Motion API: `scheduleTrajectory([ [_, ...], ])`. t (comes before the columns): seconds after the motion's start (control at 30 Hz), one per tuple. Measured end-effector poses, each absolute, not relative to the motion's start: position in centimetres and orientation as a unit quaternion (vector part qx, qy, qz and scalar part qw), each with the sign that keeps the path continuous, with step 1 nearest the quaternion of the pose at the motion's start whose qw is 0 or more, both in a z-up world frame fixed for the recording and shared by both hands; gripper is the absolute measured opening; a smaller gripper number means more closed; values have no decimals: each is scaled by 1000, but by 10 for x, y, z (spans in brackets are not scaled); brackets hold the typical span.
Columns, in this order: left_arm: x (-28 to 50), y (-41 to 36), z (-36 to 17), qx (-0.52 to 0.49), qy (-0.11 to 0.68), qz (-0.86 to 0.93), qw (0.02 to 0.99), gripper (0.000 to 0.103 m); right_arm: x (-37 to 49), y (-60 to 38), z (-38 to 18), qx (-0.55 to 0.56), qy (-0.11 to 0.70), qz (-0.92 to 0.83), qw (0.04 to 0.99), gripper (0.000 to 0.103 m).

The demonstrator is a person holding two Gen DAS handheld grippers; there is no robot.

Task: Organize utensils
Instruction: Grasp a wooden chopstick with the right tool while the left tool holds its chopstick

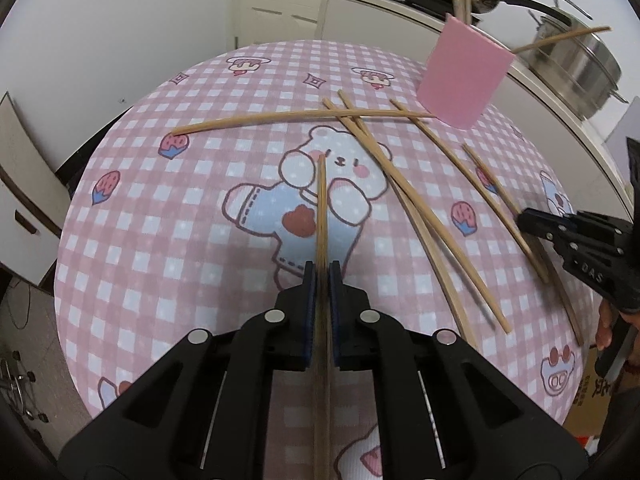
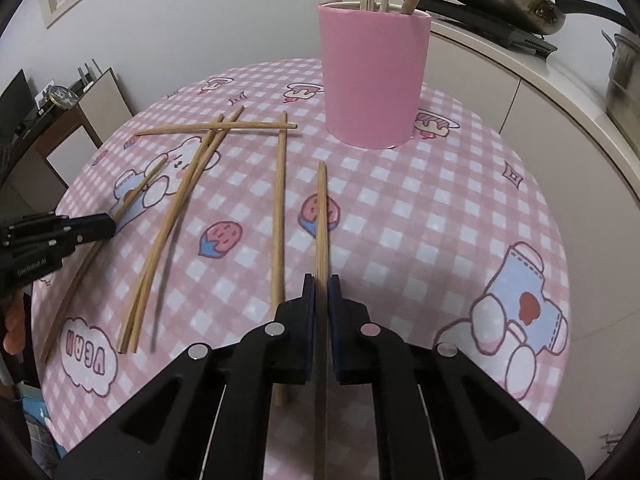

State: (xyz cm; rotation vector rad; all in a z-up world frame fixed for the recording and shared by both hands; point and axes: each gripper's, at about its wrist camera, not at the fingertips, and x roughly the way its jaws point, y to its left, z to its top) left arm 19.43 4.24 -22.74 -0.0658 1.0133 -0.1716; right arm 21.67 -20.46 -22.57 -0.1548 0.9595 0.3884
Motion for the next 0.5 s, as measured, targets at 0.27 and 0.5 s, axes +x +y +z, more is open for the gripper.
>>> scheduleTrajectory([
  [0.27, 225, 38, -228, -6, 491, -74, 868, 8, 244, -191, -226, -89, 456, 179, 867, 14],
  [0.5, 252, 35, -229, 8, 502, -73, 862, 8, 267, -179, -225, -116, 463, 178, 861, 14],
])
